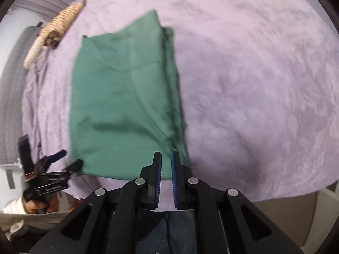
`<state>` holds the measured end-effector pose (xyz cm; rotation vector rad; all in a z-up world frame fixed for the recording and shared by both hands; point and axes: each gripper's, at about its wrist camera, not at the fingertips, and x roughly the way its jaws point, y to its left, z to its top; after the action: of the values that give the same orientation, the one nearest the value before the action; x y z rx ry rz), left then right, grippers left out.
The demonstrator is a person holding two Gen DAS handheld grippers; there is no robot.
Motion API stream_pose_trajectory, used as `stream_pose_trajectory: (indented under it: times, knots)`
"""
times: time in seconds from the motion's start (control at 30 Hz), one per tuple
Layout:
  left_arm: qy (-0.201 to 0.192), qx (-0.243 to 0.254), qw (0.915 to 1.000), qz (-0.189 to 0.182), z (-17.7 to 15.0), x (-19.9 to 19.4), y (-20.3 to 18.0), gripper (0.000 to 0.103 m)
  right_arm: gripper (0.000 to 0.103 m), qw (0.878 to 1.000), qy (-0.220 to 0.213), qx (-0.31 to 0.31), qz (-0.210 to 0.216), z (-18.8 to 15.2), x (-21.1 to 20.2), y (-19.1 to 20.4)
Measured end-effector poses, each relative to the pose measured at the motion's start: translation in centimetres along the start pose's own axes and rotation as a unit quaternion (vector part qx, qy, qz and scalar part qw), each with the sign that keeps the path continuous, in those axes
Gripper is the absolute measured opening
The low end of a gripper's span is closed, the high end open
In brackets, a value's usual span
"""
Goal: Fold large clothes
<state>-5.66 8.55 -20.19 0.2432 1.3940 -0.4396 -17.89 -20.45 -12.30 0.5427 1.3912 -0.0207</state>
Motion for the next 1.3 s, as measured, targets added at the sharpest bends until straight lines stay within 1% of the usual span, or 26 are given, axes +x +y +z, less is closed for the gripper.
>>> stream_pose_trajectory:
  times: [0.07,0.13,0.17,0.23,0.27,0.33,0.43,0.5,0.67,0.9,0.93,1.0,1.1,1.17,1.3]
  knots:
    - [0.003,0.002,1.0,0.0,0.2,0.1,0.0,0.103,0.009,1.0,0.011,-0.015,0.01,0.1,0.8,0.7]
    - [0.004,0.004,1.0,0.002,0.3,0.1,0.0,0.103,0.009,0.999,0.039,-0.024,-0.01,0.1,2.7,1.1]
    - [0.004,0.005,1.0,0.002,0.4,0.1,-0.1,0.103,0.009,0.998,0.056,-0.024,-0.024,0.0,4.3,0.6]
    - [0.007,0.003,1.0,-0.001,0.5,0.2,-0.2,0.103,0.008,0.995,0.087,-0.01,-0.047,-0.2,6.7,-0.2]
    - [0.009,0.004,1.0,-0.001,0.7,0.2,-0.3,0.103,0.008,0.995,0.094,0.002,-0.046,-0.1,7.6,-0.7]
    - [0.007,0.007,0.9999,0.004,0.9,0.0,-0.5,0.103,0.008,0.995,0.093,0.017,-0.039,0.0,7.8,-1.1]
    - [0.01,0.001,0.9999,0.0,1.1,0.0,-0.5,0.103,0.008,0.994,0.096,-0.002,-0.046,0.1,7.6,-0.7]
    - [0.013,-0.004,0.9999,-0.004,1.2,-0.1,-0.5,0.103,0.008,0.994,0.098,-0.001,-0.047,0.1,7.6,-0.6]
    - [0.014,0.001,0.9999,0.0,1.4,-0.4,-0.7,0.103,0.008,0.994,0.101,-0.001,-0.049,0.0,7.9,-0.2]
    - [0.025,-0.001,0.9997,0.005,2.4,-1.2,-0.8,0.103,0.009,0.994,0.101,0.005,-0.042,0.7,6.7,-0.4]
    - [0.027,0.001,0.9996,0.007,2.6,-1.4,-0.8,0.103,0.011,0.994,0.101,0.007,-0.038,0.8,6.4,-0.5]
    - [0.027,0.002,0.9996,0.012,2.9,-2.0,-0.9,0.103,0.012,0.995,0.098,0.011,-0.034,1.1,5.6,-0.4]
    - [0.022,0.003,0.9994,0.027,3.7,-3.6,-1.0,0.103,0.012,0.996,0.088,0.015,-0.026,1.5,4.1,-0.1]
    - [0.011,-0.004,0.9994,0.033,4.5,-4.9,-0.8,0.103,0.012,0.997,0.073,0.019,-0.022,2.3,2.8,0.2]
    - [-0.007,-0.033,0.9981,0.052,6.6,-7.5,-0.6,0.103,0.012,0.999,0.04,0.022,-0.028,4.4,0.5,1.2]
